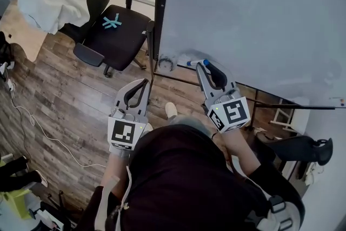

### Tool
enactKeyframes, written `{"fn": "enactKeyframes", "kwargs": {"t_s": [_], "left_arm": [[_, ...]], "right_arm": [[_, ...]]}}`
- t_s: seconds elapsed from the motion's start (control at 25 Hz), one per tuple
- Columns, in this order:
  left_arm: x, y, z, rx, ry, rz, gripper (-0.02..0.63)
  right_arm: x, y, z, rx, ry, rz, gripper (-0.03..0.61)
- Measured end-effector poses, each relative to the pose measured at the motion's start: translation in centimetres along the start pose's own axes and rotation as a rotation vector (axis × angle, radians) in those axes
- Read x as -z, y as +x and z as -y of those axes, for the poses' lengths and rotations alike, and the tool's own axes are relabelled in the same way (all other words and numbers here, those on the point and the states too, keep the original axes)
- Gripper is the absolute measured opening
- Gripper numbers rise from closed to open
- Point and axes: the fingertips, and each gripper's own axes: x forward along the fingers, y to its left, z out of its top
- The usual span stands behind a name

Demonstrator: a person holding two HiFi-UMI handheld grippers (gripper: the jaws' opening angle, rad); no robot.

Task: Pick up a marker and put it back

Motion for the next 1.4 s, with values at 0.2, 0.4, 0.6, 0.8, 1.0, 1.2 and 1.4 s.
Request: {"fn": "enactKeyframes", "kwargs": {"t_s": [0.2, 0.4, 0.6, 0.8, 1.0, 1.2, 1.4], "left_arm": [[-0.5, 0.8, 1.0, 0.063, 0.036, 0.034, 0.009], [-0.8, 1.7, 2.2, 0.123, 0.039, 0.038, 0.008], [-0.7, 2.3, 3.7, 0.188, 0.058, 0.045, 0.008], [-0.8, 2.7, 5.1, 0.231, 0.064, 0.044, 0.009], [-0.6, 3.1, 6.1, 0.271, 0.068, 0.036, 0.009], [-0.4, 3.5, 6.9, 0.298, 0.072, 0.025, 0.009], [-0.4, 3.7, 7.3, 0.308, 0.083, 0.032, 0.009]], "right_arm": [[0.2, -2.5, 0.9, 0.076, 0.006, -0.009, 0.078], [0.9, -5.2, 1.9, 0.154, 0.014, -0.020, 0.078], [2.2, -8.0, 2.4, 0.232, 0.039, -0.030, 0.078], [3.3, -10.2, 2.7, 0.284, 0.062, -0.043, 0.078], [4.5, -12.0, 2.8, 0.332, 0.084, -0.057, 0.078], [5.7, -13.5, 2.7, 0.365, 0.102, -0.077, 0.078], [6.6, -14.2, 2.6, 0.382, 0.123, -0.085, 0.078]]}}
